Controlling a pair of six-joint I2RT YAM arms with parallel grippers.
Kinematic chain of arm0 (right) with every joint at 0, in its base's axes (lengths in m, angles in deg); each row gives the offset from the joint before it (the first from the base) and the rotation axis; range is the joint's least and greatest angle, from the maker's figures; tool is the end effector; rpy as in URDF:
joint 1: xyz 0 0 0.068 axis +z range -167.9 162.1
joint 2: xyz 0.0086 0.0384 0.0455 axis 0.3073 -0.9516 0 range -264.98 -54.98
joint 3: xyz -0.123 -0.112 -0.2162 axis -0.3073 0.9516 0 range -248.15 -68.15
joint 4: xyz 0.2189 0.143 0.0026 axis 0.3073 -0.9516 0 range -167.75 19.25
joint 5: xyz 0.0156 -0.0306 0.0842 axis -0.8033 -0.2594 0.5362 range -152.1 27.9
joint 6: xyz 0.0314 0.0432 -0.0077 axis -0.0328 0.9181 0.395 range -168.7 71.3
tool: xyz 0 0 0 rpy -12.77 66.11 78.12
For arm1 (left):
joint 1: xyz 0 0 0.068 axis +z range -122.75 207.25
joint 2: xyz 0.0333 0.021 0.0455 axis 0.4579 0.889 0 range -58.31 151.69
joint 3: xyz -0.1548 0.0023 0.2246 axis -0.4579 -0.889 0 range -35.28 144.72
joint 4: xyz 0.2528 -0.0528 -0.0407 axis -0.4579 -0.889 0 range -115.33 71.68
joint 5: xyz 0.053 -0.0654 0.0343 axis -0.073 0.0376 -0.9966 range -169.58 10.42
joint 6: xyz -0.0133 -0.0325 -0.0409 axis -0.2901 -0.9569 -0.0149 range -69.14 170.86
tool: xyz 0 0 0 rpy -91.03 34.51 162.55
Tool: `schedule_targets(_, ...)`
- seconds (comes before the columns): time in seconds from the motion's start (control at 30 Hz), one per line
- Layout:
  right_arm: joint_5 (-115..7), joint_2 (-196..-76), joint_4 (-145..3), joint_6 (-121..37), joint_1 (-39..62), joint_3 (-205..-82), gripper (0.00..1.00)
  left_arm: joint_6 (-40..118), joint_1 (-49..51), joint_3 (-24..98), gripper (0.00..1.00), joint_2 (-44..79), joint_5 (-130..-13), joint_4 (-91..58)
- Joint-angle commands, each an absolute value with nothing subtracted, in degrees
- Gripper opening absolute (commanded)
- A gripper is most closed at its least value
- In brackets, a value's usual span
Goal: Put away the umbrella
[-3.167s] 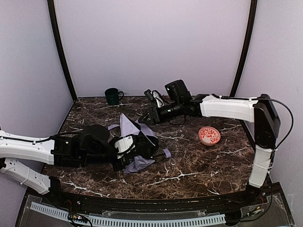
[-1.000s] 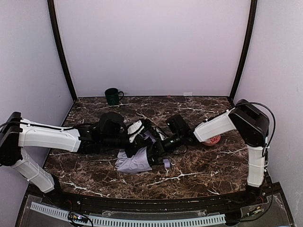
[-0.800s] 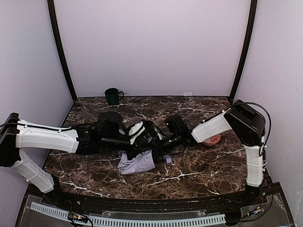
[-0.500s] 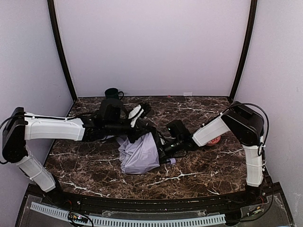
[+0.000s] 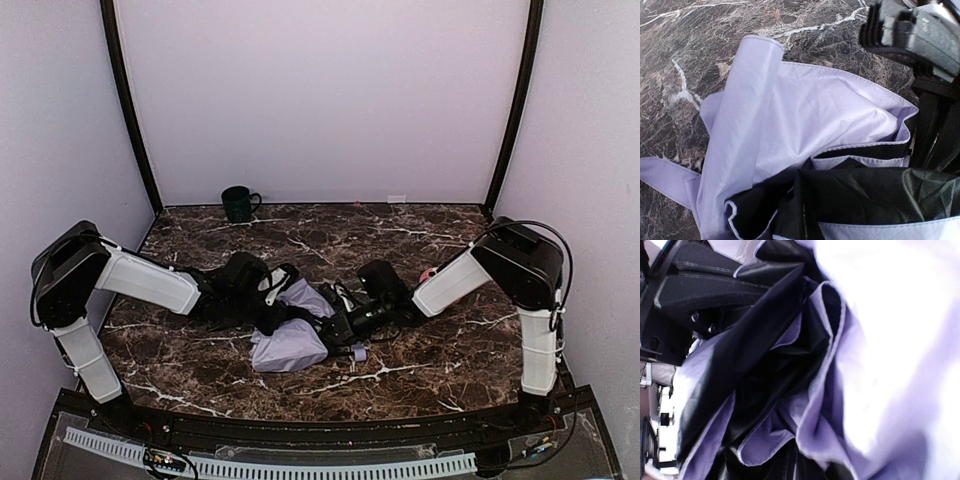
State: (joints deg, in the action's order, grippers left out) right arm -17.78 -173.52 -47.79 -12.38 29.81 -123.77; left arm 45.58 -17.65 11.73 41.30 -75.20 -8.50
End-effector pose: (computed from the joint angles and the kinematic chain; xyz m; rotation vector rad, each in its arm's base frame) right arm 0.2422 0.3032 0.0907 -0.7315 2.4767 1.5600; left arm 0.2395 -0.2425 0.1412 0.8423 2.2204 -0.5224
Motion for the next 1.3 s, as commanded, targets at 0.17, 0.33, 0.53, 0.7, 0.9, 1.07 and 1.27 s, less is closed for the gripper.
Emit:
schedule_targets(0.17, -43.3, -151.2, -69.7, -26.1, 30.0, -121.9, 0.37, 45.1, -17.6, 9.1, 0.0, 46.2, -76.4, -9.2)
schedule_targets(0.33, -56.7, -143.0, -71.2, -49.0, 41.9, -121.9, 0.67, 46.0, -17.7, 9.2, 0.0, 45.7, -77.1, -9.0)
schedule_targets(0.53, -66.7, -153.3, -76.0, -74.4, 52.5, -131.6, 0.87, 47.0, -17.6, 9.1, 0.0, 45.4, -77.1, -8.4)
schedule_targets(0.7, -69.7, -160.5, -77.2, -82.9, 54.4, -137.0, 1.0, 47.5, -17.6, 9.2, 0.0, 45.6, -76.8, -8.2)
schedule_targets(0.9, -74.4, -167.7, -80.8, -85.7, 54.1, -142.1, 0.99, 48.1, -17.6, 8.6, 0.0, 45.7, -76.0, -7.4)
schedule_targets(1.07, -76.2, -172.7, -81.8, -84.0, 53.0, -143.6, 0.95, 48.2, -17.6, 8.8, 0.0, 45.9, -74.8, -7.7)
schedule_targets(1.27, -71.2, -174.9, -85.4, -79.9, 51.6, -145.1, 0.81, 48.5, -17.6, 8.7, 0.0, 45.4, -74.9, -7.8)
